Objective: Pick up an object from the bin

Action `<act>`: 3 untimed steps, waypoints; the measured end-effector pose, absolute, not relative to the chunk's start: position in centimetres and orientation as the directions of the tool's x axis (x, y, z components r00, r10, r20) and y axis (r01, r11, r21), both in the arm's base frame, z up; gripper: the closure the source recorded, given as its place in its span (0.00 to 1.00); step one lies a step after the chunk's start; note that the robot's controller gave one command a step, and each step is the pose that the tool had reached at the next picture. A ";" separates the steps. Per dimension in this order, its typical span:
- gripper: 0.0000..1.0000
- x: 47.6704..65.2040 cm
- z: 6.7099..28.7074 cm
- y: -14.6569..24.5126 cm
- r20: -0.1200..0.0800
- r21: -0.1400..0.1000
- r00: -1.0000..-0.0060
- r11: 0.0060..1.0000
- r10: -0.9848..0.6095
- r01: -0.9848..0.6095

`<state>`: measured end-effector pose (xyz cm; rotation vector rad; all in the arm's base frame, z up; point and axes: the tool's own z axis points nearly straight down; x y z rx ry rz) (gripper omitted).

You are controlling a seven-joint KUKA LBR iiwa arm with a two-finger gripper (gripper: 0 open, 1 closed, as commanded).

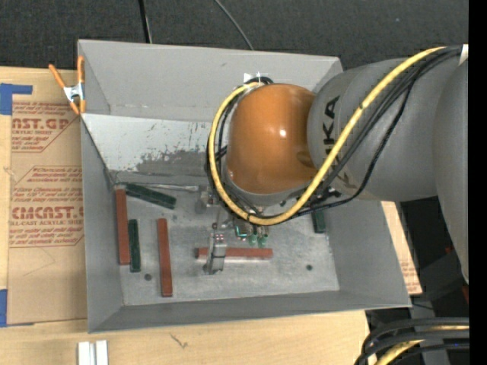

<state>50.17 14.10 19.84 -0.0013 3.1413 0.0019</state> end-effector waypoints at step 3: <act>0.00 50.6 9.2 6.1 0.001 0.001 -0.998 0.998 0.057 0.057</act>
Offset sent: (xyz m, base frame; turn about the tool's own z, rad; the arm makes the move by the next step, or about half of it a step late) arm 0.0049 -0.0807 -0.1054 0.0579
